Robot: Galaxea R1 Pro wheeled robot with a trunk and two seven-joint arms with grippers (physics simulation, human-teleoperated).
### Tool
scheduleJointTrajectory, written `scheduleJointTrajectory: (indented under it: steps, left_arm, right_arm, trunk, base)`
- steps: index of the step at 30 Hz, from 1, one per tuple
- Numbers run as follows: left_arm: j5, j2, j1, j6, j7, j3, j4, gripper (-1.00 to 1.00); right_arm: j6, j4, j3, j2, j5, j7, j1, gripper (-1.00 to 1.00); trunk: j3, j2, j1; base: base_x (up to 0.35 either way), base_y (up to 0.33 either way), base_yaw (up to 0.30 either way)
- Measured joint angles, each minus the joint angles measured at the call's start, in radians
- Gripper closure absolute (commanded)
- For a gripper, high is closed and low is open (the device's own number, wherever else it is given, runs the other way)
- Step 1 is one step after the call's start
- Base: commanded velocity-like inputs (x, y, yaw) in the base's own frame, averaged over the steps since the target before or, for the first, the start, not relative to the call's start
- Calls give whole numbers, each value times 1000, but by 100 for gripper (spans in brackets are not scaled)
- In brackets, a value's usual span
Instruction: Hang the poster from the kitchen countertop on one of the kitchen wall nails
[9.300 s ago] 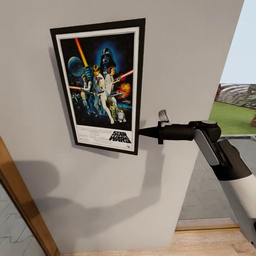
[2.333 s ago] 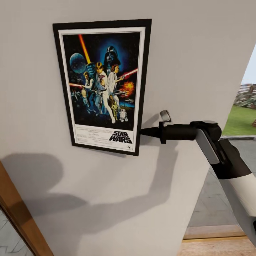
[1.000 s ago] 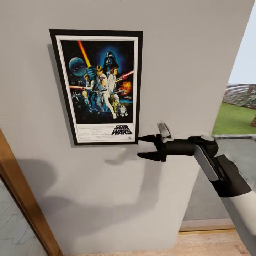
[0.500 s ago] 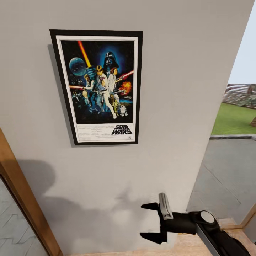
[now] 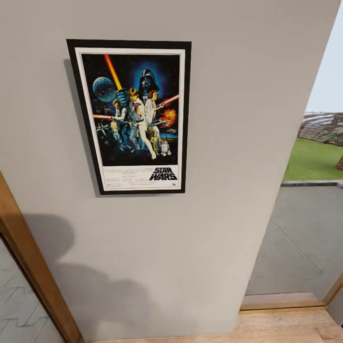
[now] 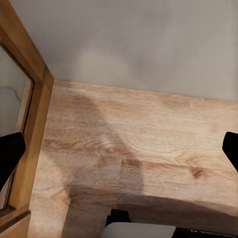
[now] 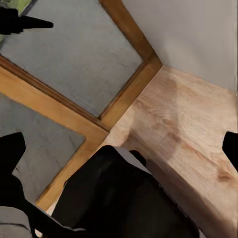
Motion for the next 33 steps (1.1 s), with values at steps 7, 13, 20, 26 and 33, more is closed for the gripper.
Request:
scheduleJointTrajectory:
  steps: [7, 13, 20, 26, 33]
  left_arm:
    - [1, -1, 0, 1, 0, -2, 2, -100]
    - [1, -2, 0, 2, 0, -9, 9, -100]
    - [-1, -4, 0, 2, 6, -13, 15, -100]
    - [-3, -5, 0, 0, 8, -19, 57, -100]
    - [-2, -5, 0, 0, 7, -20, 59, -100]
  right_arm:
    - [-17, 182, -4, 2, -4, -145, 0, -100]
    - [-14, 214, -4, 28, -7, -436, 0, -100]
    - [-15, 233, -3, 74, -5, -681, 0, -100]
    - [-16, 235, 0, 149, -4, -1050, 0, -100]
    - [-15, 252, 0, 171, -3, -1147, -1, -100]
  trunk:
    - [0, 0, 0]
    - [0, 0, 0]
    - [0, 0, 0]
    - [0, 0, 0]
    - [0, 0, 0]
  base:
    - [0, 0, 0]
    - [0, 0, 0]
    - [0, 0, 0]
    - [0, 0, 0]
    - [0, 0, 0]
